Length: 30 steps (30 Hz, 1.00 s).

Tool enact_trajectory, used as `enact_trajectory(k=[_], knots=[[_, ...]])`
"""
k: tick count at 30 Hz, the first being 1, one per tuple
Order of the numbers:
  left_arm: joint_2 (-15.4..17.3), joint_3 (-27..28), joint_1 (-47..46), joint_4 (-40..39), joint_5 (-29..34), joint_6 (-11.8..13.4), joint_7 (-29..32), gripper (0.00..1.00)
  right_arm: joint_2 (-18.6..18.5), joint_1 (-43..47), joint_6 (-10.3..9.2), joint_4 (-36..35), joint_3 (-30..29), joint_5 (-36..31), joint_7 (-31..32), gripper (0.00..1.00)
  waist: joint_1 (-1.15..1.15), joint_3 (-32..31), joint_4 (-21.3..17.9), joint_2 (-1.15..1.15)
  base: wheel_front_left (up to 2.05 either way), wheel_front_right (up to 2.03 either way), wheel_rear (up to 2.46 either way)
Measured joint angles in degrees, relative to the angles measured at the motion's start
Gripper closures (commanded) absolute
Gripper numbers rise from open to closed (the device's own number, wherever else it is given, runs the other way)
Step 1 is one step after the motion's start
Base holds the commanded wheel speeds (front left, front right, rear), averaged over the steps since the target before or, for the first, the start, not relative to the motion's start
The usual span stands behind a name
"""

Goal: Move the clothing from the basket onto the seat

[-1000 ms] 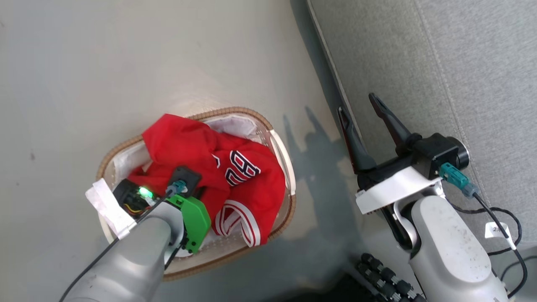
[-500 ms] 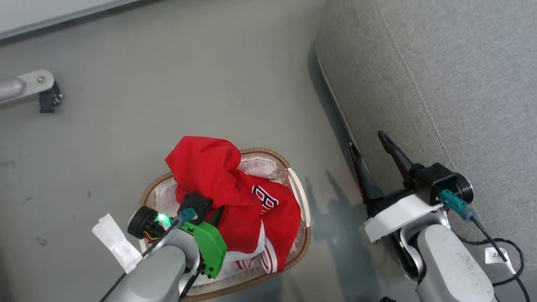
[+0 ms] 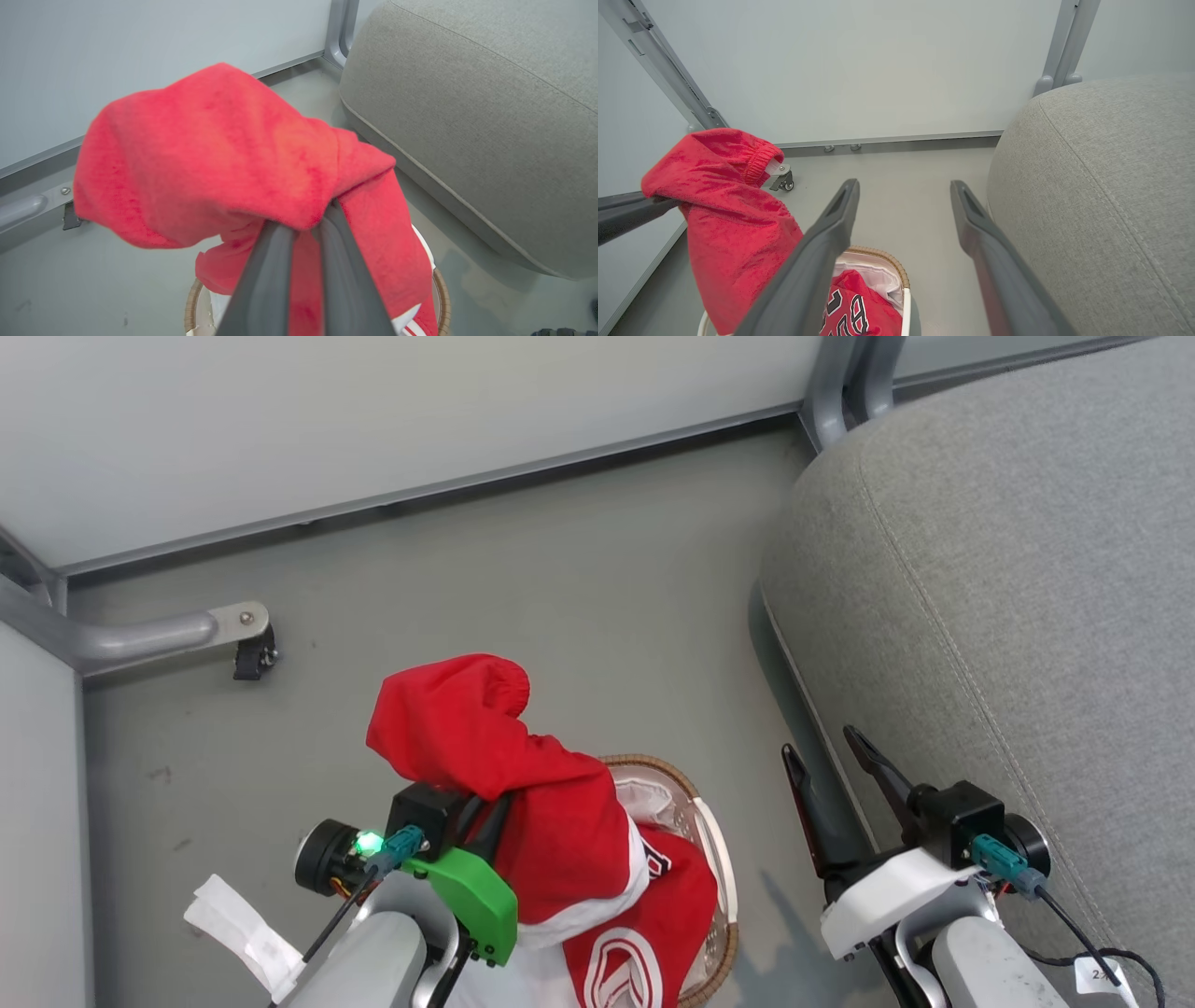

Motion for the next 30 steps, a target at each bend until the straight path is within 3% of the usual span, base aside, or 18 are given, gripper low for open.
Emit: enact_trajectory(k=[17,30], knots=[[-3.52,12.36,2.71,-15.75,5.88,-1.26,-0.01,1.00,-0.02,4.76,0.00,2.03,1.58,0.75,0.01,0.00,0.00,-9.17,3.09,0.00,0.00,0.00,0.00],[-4.59,12.61,2.93,-18.66,6.51,-1.36,-0.01,1.00,-0.33,6.39,0.00,3.98,8.68,-0.24,0.01,0.00,0.00,-10.68,4.11,0.00,0.00,0.00,0.00]])
